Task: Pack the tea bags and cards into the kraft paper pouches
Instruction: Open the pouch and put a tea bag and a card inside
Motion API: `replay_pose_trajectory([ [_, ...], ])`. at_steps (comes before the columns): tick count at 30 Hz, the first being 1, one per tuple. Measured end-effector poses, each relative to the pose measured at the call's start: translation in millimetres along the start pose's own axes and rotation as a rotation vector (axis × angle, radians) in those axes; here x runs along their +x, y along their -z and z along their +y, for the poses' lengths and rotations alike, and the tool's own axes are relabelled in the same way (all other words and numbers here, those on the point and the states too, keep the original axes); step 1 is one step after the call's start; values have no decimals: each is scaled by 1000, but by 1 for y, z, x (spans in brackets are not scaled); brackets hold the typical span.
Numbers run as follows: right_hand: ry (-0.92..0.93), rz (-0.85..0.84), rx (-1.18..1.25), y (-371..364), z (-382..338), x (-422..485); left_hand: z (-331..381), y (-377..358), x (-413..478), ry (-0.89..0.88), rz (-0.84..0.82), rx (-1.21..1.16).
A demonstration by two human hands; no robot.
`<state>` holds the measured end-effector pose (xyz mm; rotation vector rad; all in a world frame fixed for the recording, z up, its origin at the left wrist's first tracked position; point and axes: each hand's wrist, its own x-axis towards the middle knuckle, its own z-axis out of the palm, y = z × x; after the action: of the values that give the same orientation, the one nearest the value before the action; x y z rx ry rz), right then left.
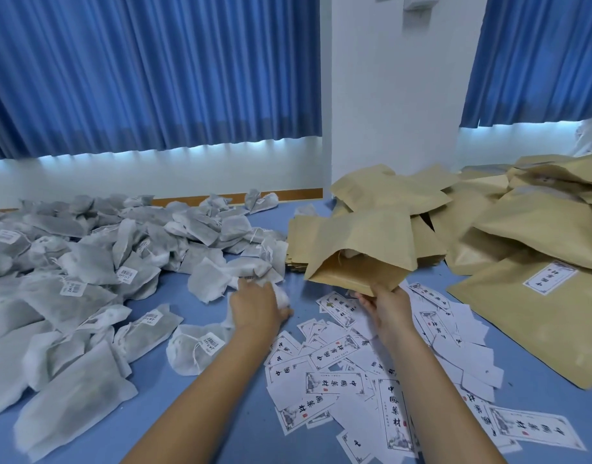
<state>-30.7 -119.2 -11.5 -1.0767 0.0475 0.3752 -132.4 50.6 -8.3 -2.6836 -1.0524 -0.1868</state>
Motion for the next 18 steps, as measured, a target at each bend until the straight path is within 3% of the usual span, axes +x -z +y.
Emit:
replay_pose_trajectory([
  [2,24,9,28,1,-4,-1,-2,-9,0,-17,-117,55],
  [5,57,-14,54,2,-8,-2,-3,-17,-4,73,-277,-128],
  [11,93,-11,51,2,-10,-4,1,-10,-6,26,-56,-372],
  [13,98,27,19,4,-10,-5,2,-1,-11,82,131,-501],
  [15,111,70,-29,5,-9,-4,2,9,-16,126,454,-715],
  [17,117,91,-73,5,-8,-5,8,20,-25,-69,787,-976],
  [18,123,100,-96,4,-8,-7,16,26,-31,-265,844,-998],
])
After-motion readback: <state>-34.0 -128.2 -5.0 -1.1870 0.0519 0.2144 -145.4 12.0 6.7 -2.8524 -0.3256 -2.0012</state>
